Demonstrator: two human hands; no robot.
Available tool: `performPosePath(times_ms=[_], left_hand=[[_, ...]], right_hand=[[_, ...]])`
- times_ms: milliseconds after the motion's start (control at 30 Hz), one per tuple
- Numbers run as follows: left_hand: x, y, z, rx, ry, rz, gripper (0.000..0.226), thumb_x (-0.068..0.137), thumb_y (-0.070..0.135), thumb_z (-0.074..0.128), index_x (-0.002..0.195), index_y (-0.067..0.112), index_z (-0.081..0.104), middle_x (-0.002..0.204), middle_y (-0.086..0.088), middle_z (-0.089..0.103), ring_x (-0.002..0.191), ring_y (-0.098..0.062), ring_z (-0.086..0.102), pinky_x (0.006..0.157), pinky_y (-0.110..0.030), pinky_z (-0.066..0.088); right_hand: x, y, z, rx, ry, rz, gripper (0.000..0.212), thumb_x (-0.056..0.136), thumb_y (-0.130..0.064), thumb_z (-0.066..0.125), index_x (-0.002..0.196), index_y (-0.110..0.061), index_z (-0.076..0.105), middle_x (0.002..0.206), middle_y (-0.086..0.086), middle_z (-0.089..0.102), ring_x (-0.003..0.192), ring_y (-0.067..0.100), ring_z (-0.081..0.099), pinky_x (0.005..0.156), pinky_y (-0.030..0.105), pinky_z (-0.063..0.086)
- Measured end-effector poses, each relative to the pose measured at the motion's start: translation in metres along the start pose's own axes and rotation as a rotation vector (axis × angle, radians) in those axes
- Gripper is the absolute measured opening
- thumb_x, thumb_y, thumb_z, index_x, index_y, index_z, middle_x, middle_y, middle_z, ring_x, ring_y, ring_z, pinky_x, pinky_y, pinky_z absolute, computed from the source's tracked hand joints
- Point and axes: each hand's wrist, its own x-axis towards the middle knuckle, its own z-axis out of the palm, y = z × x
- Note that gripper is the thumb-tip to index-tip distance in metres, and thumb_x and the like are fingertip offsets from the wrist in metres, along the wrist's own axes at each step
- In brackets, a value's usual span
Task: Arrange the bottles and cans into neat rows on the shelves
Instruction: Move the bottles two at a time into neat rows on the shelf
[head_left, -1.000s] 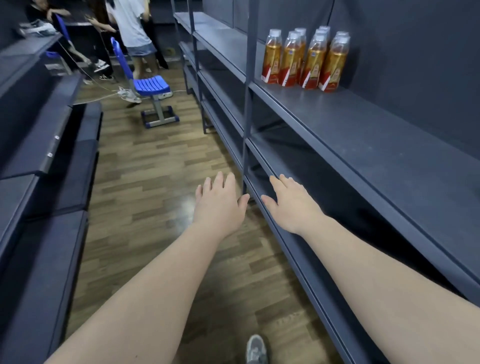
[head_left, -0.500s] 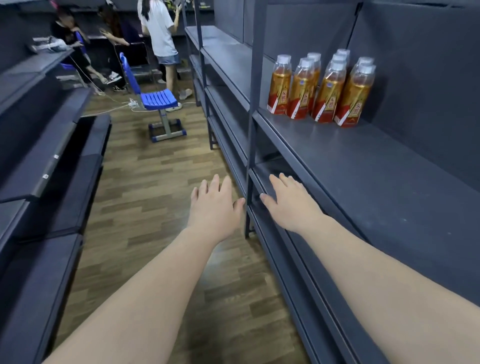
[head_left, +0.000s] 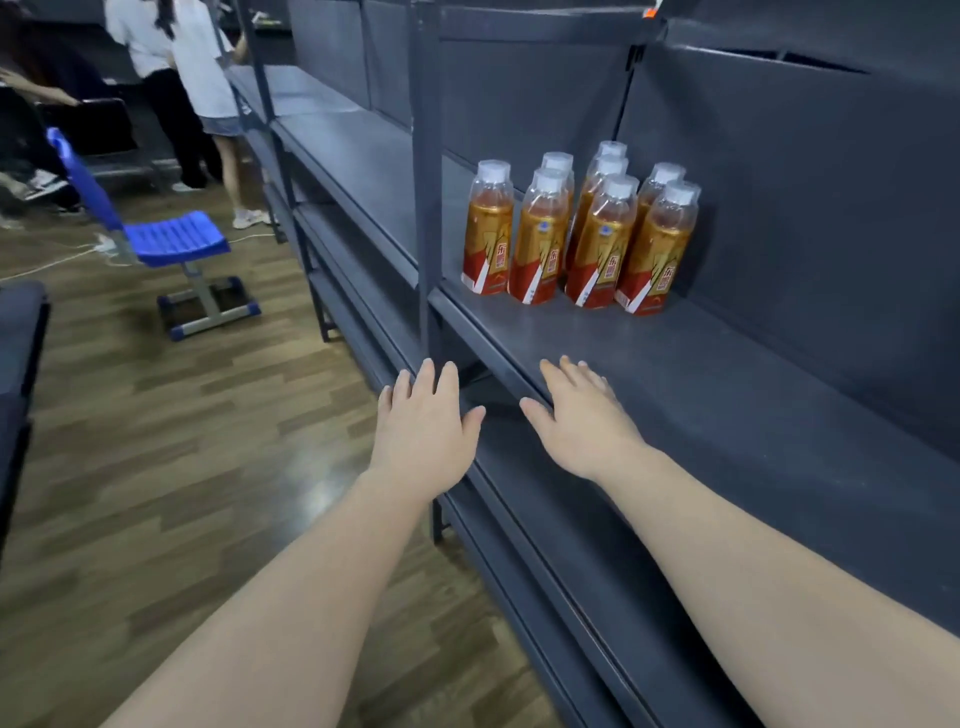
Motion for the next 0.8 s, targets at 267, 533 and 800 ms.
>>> performPosePath(times_ms=[267,533,800], left_hand=[[0.084,0.006,0.005,-0.067,-0.023,0.142,0.066,0.104,0.048,0.037,0.158,0.016,0.017,0.165,-0.010,0.017,0.151,-0.035,0.016,0.123,-0.049,0.018],[0.146,0.011,0.011,-0.133,0.006,0.133,0.069,0.102,0.050,0.041,0.158,0.020,0.014,0.166,-0.007,0.014,0.152,-0.032,0.015,0.122,-0.046,0.017],[0.211,0.016,0.001,-0.406,0.105,0.073,0.063,0.095,0.039,0.061,0.147,0.021,0.031,0.143,-0.002,0.048,0.129,-0.026,0.049,0.107,-0.046,0.045]], right_hand=[[0.056,0.016,-0.012,0.080,0.061,0.184,0.065,0.105,-0.050,0.032,0.160,-0.019,0.012,0.168,0.005,0.007,0.154,0.023,0.000,0.125,0.040,0.008],[0.116,0.024,-0.017,0.196,0.185,0.156,0.069,0.103,-0.047,0.043,0.159,-0.018,0.015,0.166,0.001,0.017,0.152,0.022,0.012,0.120,0.041,0.025],[0.186,0.032,-0.023,0.480,0.314,0.169,0.084,0.091,-0.043,0.067,0.156,-0.018,0.021,0.157,0.001,0.036,0.145,0.022,0.033,0.115,0.042,0.036]])
